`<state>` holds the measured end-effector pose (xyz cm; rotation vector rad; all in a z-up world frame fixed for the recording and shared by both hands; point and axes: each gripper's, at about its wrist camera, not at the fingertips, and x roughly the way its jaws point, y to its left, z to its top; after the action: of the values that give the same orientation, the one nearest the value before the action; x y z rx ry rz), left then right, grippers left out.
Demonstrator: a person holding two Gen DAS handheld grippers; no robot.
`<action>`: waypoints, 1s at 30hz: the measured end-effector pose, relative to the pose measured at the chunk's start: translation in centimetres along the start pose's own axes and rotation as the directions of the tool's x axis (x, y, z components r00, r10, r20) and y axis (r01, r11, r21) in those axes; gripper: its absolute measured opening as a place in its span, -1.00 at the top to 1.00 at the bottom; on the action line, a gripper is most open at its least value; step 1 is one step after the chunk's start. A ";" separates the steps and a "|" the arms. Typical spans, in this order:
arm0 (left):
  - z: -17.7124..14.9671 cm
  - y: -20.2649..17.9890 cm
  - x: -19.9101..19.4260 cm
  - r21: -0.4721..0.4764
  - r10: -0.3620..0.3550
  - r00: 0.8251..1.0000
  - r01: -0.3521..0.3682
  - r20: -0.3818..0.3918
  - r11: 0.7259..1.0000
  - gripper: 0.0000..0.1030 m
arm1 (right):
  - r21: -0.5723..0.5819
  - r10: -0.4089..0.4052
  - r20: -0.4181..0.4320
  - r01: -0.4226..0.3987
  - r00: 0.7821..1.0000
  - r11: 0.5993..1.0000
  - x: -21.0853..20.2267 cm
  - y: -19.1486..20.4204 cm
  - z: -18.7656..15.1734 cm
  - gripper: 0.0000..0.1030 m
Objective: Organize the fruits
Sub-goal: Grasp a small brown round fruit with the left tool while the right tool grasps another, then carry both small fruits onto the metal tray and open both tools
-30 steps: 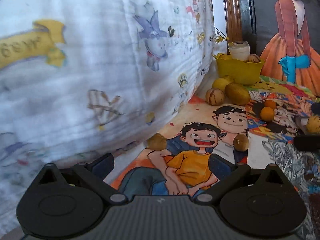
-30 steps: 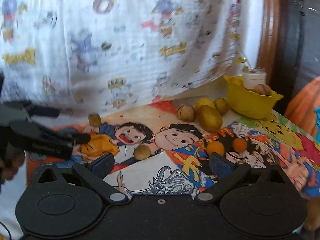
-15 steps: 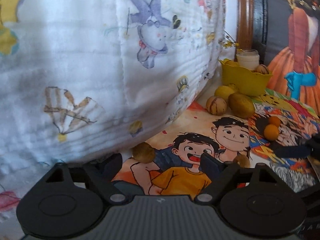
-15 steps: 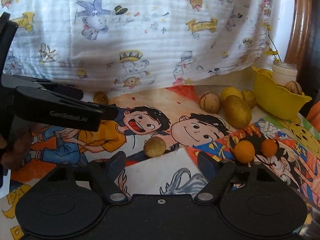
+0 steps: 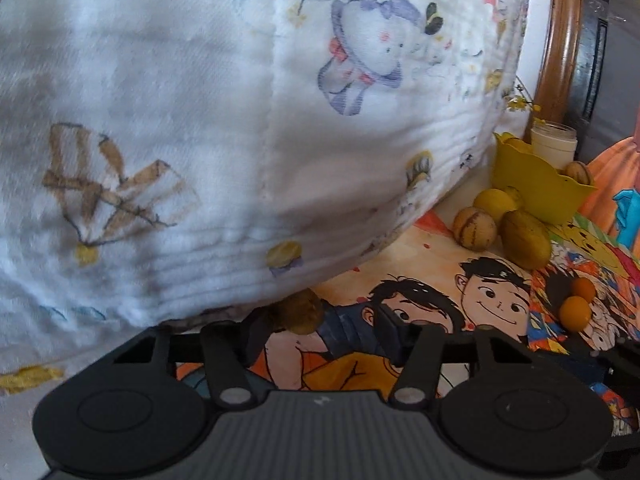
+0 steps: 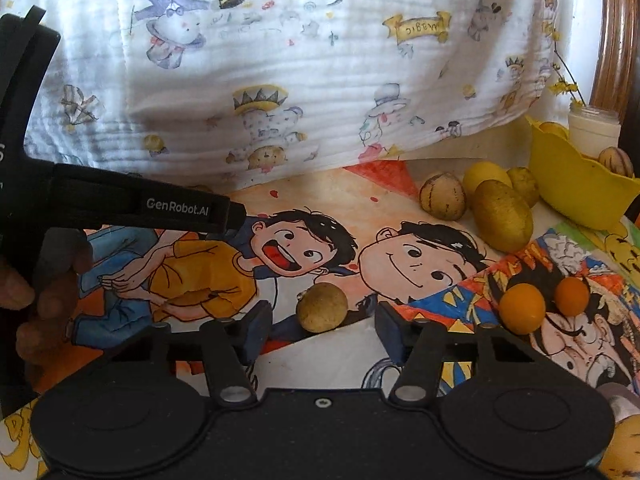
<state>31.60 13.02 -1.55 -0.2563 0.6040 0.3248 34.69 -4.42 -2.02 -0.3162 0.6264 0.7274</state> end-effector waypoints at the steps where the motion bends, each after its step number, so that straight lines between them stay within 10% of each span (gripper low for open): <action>1: 0.0 0.0 0.1 -0.003 0.004 1.000 -0.004 -0.002 1.000 -0.06 | 0.004 0.002 0.000 -0.002 1.000 1.000 0.1 0.0 0.0 -0.06; 9: 0.2 0.8 0.3 -0.039 0.030 0.999 -0.030 -0.011 0.999 0.41 | 0.024 0.029 0.001 -0.029 1.000 0.999 0.3 -0.3 0.1 0.31; 30: -1.0 -0.4 -4.1 -0.026 -0.062 0.996 0.061 -0.059 0.998 0.43 | 0.151 0.003 0.019 -0.006 1.000 0.988 -5.8 -1.1 -1.6 0.42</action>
<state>28.03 11.43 0.09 -0.3083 0.6502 0.2661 31.41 -8.94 0.52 -0.1679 0.6607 0.6819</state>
